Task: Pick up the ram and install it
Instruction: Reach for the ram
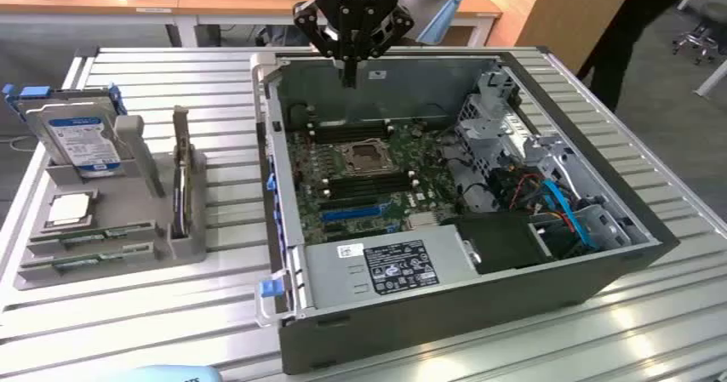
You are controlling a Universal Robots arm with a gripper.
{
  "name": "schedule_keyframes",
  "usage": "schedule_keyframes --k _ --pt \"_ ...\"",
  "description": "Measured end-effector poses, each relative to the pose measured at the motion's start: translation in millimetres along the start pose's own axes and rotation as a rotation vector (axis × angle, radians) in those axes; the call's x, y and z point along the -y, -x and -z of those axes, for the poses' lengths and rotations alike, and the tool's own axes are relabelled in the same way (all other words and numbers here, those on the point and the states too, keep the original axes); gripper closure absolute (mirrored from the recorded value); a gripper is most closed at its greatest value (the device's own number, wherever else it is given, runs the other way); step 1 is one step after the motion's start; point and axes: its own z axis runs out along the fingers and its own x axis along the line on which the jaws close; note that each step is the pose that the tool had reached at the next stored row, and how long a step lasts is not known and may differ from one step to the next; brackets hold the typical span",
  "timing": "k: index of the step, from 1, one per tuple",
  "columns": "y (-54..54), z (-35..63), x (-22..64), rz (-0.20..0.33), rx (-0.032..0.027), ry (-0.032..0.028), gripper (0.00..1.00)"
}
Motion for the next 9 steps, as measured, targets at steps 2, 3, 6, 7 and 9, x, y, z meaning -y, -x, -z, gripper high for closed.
schedule_keyframes --k 2,3,6,7,9 --pt "0.0 0.0 0.0 0.0 0.0 0.0 0.9" --pt "0.0 0.0 0.0 0.0 0.0 0.0 0.9" --pt "0.0 0.0 0.0 0.0 0.0 0.0 0.9" --pt "0.0 0.0 0.0 0.0 0.0 0.0 0.9" --pt "0.0 0.0 0.0 0.0 -0.0001 -0.0001 0.9"
